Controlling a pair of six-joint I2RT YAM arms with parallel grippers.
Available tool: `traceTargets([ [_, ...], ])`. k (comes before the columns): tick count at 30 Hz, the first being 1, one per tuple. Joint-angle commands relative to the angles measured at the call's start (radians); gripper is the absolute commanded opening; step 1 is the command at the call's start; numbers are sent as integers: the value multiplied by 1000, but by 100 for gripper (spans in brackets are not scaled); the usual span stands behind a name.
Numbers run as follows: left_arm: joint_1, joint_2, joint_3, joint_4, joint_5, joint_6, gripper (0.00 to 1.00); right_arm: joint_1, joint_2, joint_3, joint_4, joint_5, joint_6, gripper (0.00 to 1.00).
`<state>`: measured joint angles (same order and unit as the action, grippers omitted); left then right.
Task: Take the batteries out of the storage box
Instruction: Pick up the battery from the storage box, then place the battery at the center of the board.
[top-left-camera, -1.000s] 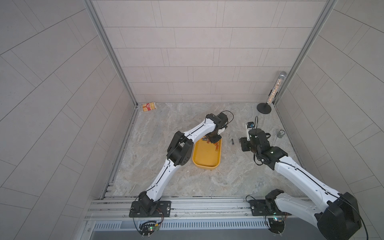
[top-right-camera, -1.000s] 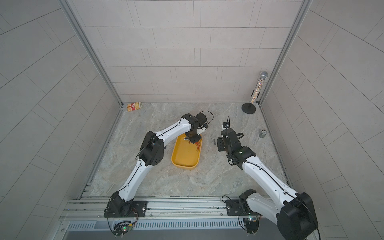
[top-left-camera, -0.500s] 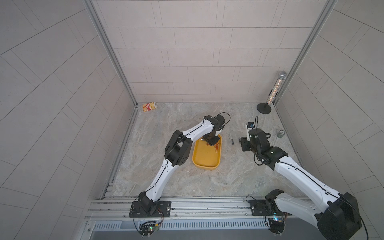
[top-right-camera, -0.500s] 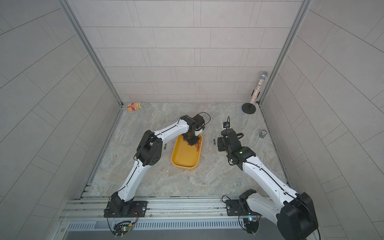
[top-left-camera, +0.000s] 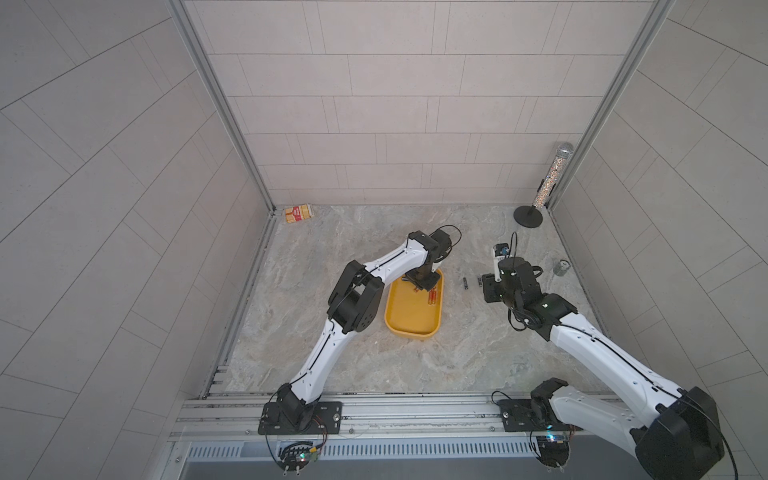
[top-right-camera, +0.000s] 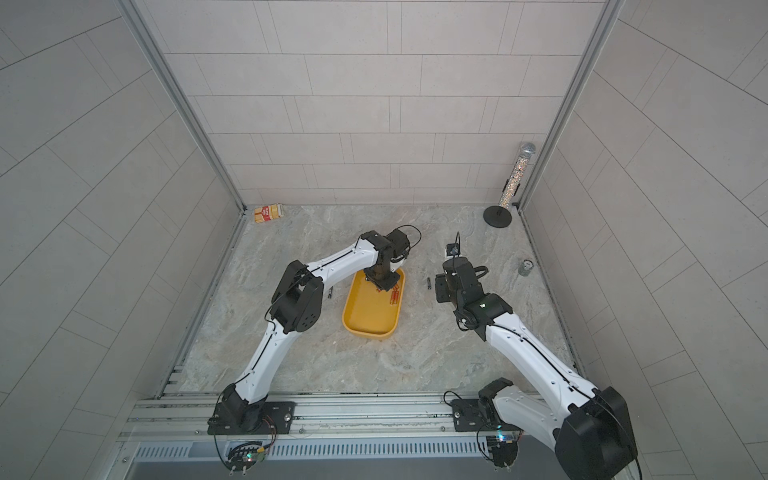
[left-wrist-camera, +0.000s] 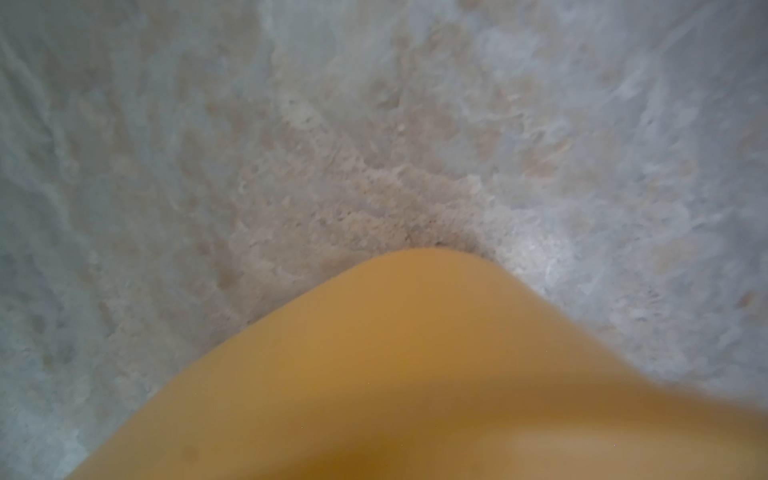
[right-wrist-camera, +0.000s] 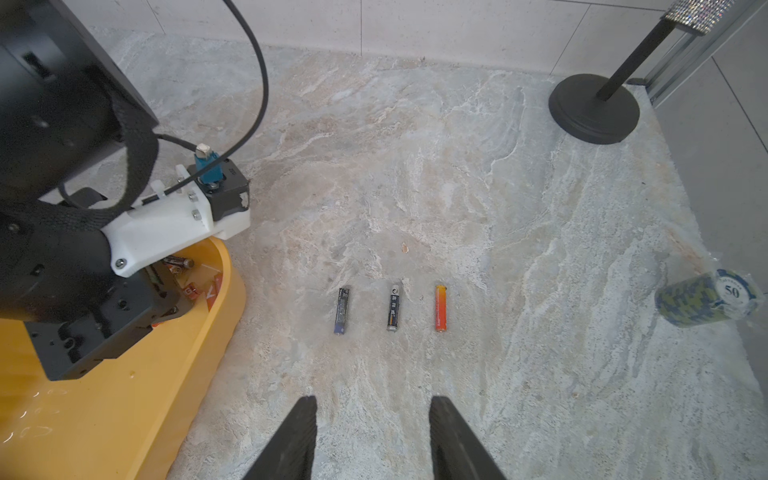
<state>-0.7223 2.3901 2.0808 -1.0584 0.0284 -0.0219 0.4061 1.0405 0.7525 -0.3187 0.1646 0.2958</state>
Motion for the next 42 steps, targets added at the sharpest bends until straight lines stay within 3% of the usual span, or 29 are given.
traceTargets([
  [1,3,-149,-26,-44,-47,-59,1,4,0,15,-16,0,3,48],
  [6,59,-318,-144,-32,-111,-130,1,21,11,29,-26,-25,-1,48],
  [12,275,-521,-431,58,-140,-183,2,153,82,64,-26,-19,-7,48],
  [16,436,-572,-597,122,-144,-182,3,246,162,98,-13,-15,8,48],
  [20,532,-549,-680,188,-130,-190,3,303,231,124,7,-17,19,48],
  [42,545,-331,-676,223,-238,-171,8,331,268,151,-13,12,4,49],
])
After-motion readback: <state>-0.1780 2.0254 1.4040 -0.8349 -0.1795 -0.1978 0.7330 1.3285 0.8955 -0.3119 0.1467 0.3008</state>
